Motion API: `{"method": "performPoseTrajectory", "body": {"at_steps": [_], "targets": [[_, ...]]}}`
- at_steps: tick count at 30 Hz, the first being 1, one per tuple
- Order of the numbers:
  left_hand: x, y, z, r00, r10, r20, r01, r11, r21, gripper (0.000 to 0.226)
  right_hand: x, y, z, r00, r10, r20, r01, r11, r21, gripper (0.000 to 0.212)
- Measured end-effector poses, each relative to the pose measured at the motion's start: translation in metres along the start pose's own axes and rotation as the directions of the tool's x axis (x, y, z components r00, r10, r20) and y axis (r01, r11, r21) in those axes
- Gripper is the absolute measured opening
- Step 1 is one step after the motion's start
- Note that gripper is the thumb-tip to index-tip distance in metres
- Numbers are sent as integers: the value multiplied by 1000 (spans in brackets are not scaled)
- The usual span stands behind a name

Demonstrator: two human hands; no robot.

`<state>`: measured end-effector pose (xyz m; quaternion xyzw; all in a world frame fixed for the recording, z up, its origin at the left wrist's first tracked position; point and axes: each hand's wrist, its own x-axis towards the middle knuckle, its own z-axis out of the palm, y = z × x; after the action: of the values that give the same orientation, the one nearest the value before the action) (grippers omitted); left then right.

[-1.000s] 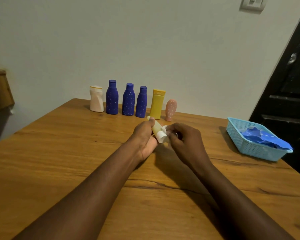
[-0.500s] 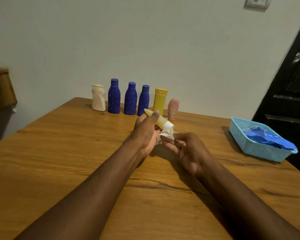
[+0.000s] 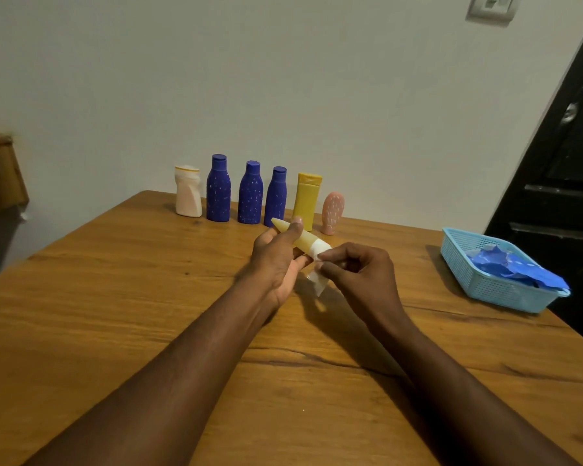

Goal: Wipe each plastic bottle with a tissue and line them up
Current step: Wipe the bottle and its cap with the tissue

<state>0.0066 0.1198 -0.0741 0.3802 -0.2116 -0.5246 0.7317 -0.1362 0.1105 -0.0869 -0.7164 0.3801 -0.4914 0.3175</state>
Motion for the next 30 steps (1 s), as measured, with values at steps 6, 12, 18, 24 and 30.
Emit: {"method": "performPoseTrajectory", "body": {"at_steps": [6, 12, 18, 24, 30], "targets": [[-1, 0, 2, 998, -50, 40, 50, 999, 2, 44, 1, -2, -1, 989, -20, -148, 16, 1000, -26, 9], [-1, 0, 1, 998, -61, 34, 61, 998, -4, 45, -1, -1, -2, 993, -114, -21, 111, 989, -99, 12], [-5, 1, 2, 996, -78, 40, 78, 997, -5, 45, 2, 0, -5, 995, -24, -94, 15, 996, -92, 8], [-7, -1, 3, 995, -73, 72, 71, 997, 24, 37, 4, 0, -10, 965, -250, -75, 229, 948, -220, 19], [-7, -5, 0, 998, -32, 51, 24, 990, 138, 37, -2, -5, -1, 909, -337, 245, 416, 759, -501, 24]]}}
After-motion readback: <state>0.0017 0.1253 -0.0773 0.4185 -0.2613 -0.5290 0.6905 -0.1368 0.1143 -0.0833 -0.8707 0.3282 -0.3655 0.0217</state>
